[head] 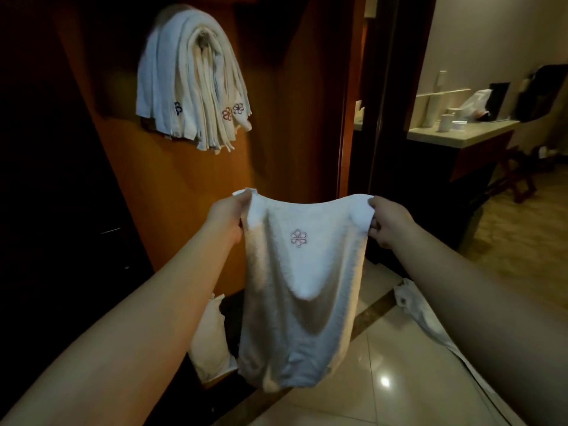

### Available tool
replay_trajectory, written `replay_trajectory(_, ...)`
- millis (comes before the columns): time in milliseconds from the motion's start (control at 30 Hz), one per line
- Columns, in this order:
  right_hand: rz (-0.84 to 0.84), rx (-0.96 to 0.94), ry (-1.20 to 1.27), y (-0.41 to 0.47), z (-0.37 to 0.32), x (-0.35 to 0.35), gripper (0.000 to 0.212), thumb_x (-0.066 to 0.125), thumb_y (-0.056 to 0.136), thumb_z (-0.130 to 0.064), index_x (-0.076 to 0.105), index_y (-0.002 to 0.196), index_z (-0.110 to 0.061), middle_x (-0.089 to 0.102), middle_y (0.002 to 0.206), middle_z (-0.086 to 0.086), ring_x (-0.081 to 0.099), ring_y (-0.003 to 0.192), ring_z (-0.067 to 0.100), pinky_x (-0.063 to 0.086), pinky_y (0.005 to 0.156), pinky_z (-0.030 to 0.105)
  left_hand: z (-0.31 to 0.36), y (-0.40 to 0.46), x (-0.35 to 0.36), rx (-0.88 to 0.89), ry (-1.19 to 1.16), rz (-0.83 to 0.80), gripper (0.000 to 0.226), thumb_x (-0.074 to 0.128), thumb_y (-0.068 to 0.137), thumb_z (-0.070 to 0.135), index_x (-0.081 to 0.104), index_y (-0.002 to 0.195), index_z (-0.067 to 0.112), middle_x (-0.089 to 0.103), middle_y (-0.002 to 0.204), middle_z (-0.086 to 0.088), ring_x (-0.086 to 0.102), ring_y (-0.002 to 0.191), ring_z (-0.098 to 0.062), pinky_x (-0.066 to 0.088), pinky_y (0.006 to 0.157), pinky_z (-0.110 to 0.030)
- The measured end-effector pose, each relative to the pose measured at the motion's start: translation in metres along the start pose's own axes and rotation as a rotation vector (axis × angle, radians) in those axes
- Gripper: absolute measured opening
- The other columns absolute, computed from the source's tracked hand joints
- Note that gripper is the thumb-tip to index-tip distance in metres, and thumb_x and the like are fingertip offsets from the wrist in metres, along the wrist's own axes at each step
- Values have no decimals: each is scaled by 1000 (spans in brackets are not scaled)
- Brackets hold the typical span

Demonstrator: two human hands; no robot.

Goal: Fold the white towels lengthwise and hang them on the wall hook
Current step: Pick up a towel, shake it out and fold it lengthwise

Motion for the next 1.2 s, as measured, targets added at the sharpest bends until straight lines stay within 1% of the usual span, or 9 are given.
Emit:
replay_trajectory(133,-77,-223,-229,-26,11,15,29,53,93,-22,70,112,-9,69,98,7,67,90,24,56,81,43,-19,-32,21,98,42,-49,23,69,93,24,72,111,10,74,100,-8,72,81,-20,55,61,-29)
replay_trajectory(267,-122,-548,-516,-57,16,30,34,44,98,-41,71,97,-20,67,84,-6,61,74,11,44,61,29,-24,-67,41,178,184,-100,22,64,96,34,71,107,16,75,93,-1,73,85,-17,54,69,-30)
replay_trajectory(433,-208,-755,-519,-79,18,52,36,48,101,-42,70,85,-19,64,74,6,54,58,12,44,56,29,-14,-92,50,291,297,-134,33,56,100,34,66,125,14,71,104,1,66,100,-15,55,83,-33)
replay_trajectory(533,-249,-844,-486,-89,21,57,31,50,102,-41,74,94,-23,70,81,-1,64,72,10,49,60,23,-9,-103,50,341,362,-160,39,54,101,34,63,133,14,69,117,1,64,108,-15,55,95,-37)
replay_trajectory(733,-276,-944,-426,-107,18,60,22,51,103,-37,70,113,-43,65,84,-40,61,90,-16,43,72,0,8,-122,47,337,434,-288,34,48,105,31,66,127,12,68,120,-8,64,112,-22,55,97,-42)
replay_trajectory(833,-298,-947,-429,-115,18,62,22,51,103,-36,70,112,-42,67,87,-37,61,91,-16,42,71,-1,15,-127,42,279,373,-330,33,45,106,22,60,131,8,63,128,-13,61,117,-23,57,88,-34)
replay_trajectory(967,-366,-909,-456,-121,23,64,21,50,104,-39,65,106,-54,68,87,-34,62,90,-15,42,69,-1,17,-128,27,254,336,-392,42,31,107,29,59,129,7,64,128,-14,62,119,-23,54,98,-44)
replay_trajectory(1100,-476,-874,-552,-123,27,68,44,58,99,-38,55,143,-35,61,131,-22,50,102,-23,34,76,-7,16,-124,16,243,345,-360,49,29,105,37,58,132,10,66,125,-15,63,116,-23,54,90,-36)
replay_trajectory(1200,-505,-891,-576,-126,31,70,50,61,97,-35,52,145,-33,58,140,-15,46,109,-20,31,79,-5,13,-122,11,258,372,-358,49,29,104,43,61,127,13,68,119,-13,65,111,-20,52,85,-30)
Point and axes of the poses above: each hand's wrist, its own y-axis towards the middle knuckle, its own x-axis out of the palm, z = x × y, the point moved 1 cm from there along y, towards the middle knuckle
